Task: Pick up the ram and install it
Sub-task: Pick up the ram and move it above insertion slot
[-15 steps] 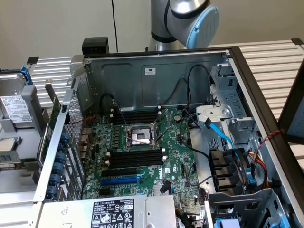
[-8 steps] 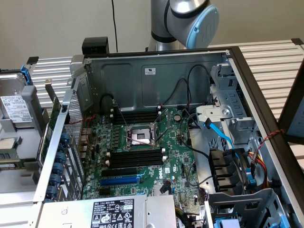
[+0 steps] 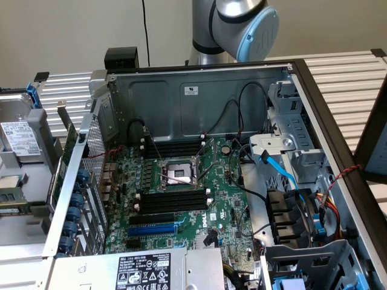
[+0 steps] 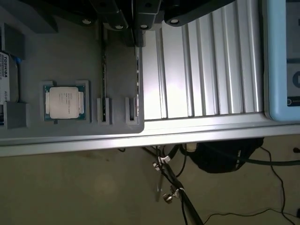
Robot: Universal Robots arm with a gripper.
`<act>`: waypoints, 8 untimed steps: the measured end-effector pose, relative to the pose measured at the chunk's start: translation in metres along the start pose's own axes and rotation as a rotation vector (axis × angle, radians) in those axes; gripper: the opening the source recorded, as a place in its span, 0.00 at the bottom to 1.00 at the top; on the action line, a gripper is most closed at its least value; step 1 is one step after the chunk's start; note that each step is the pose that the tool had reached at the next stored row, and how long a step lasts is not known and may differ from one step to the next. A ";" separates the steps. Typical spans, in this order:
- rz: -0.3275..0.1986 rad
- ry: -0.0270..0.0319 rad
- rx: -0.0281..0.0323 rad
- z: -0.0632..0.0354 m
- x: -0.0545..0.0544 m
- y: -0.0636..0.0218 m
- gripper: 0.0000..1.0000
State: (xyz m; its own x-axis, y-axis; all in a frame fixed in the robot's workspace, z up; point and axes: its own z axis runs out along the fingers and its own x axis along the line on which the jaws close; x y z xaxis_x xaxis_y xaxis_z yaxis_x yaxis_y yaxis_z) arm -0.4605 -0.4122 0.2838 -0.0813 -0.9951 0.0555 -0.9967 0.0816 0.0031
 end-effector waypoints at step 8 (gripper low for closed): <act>0.000 0.0002 -0.0001 -0.0005 0.000 0.0000 0.12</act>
State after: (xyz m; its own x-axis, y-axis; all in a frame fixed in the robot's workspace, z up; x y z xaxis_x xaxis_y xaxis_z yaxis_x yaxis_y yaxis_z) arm -0.4605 -0.4122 0.2843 -0.0813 -0.9951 0.0557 -0.9967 0.0816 0.0032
